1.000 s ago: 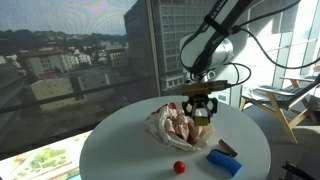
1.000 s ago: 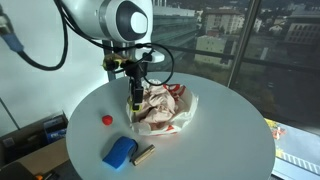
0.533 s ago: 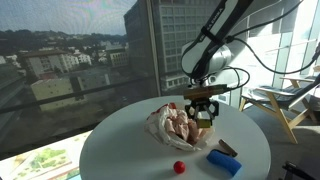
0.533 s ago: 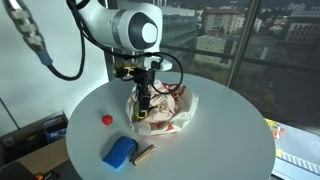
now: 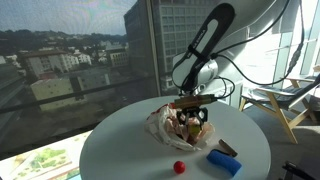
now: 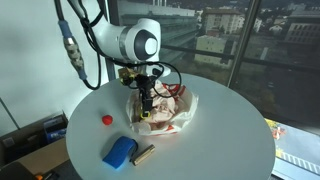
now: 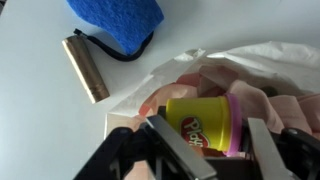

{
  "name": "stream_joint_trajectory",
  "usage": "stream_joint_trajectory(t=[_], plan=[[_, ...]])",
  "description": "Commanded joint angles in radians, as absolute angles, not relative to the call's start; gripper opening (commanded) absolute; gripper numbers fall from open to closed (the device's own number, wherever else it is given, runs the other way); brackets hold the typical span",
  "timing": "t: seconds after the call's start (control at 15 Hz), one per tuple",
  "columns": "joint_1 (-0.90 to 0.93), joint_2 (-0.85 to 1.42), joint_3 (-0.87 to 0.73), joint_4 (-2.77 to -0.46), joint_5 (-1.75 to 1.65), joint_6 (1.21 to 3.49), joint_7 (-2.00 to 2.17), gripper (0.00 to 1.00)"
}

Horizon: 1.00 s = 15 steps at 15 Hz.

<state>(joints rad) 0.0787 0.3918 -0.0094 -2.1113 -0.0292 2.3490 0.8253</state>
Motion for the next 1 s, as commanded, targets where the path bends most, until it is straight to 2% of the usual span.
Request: stream_joint_trajectory(t=[0.0,0.4,0.47,0.53,0.6,0.73,0.8,0.93], plan=[[0.1,0.478,-0.035,-2.058,-0.043,2.415,0.795,0.32],[0.12,0.573,-0.087,-2.024,-0.055,2.559,0.784,0.32],[0.12,0.577,-0.092,-2.02,-0.048,2.557,0.782,0.53],[0.119,0.573,-0.097,-2.019,-0.046,2.55,0.782,0.82],[0.118,0.565,-0.1,-2.021,-0.044,2.542,0.779,0.83],[0.116,0.539,-0.107,-2.033,-0.043,2.522,0.778,0.96],[0.117,0.522,-0.112,-2.045,-0.046,2.52,0.776,1.0],[0.11,0.487,-0.111,-2.059,-0.04,2.49,0.763,1.0]])
